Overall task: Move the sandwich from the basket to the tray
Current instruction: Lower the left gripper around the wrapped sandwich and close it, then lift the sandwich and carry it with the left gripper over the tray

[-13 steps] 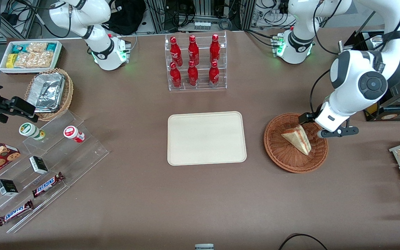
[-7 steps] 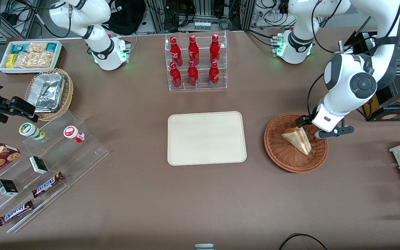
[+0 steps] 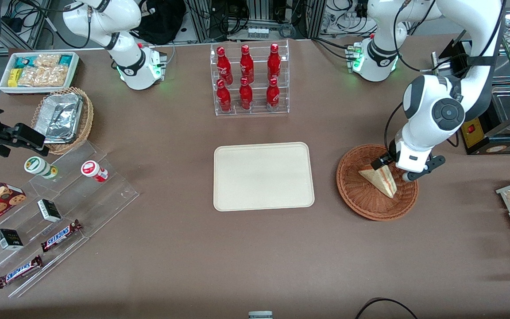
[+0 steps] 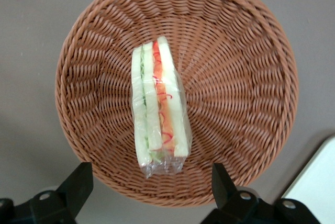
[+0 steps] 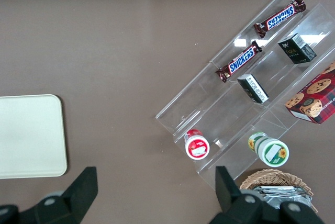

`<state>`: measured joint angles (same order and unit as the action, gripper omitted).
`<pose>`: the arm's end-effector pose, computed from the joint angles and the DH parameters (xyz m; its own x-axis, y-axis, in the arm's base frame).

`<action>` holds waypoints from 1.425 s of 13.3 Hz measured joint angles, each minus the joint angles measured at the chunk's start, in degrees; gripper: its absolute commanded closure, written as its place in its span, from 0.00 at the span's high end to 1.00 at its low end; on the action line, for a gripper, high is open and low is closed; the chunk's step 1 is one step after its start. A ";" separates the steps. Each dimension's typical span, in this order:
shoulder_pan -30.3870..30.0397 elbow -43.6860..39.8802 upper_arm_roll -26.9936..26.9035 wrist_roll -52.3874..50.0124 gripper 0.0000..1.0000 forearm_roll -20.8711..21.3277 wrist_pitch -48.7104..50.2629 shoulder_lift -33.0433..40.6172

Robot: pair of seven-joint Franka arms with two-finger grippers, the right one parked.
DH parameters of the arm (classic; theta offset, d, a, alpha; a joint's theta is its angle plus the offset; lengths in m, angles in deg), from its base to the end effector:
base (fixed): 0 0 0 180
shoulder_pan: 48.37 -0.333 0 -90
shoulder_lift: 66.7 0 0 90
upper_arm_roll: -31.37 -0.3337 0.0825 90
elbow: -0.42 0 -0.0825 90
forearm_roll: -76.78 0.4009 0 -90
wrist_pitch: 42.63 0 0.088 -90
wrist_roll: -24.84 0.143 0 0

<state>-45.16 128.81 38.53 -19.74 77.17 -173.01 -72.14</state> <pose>0.5306 -0.0969 0.2916 0.8280 0.5587 -0.0472 0.5575 -0.8293 -0.0368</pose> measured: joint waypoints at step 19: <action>-0.01 -0.60 -0.03 -18.60 0.08 -0.10 -4.70 -8.02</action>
<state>-45.17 128.21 38.50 -38.34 77.07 -177.71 -80.16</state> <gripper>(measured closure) 0.674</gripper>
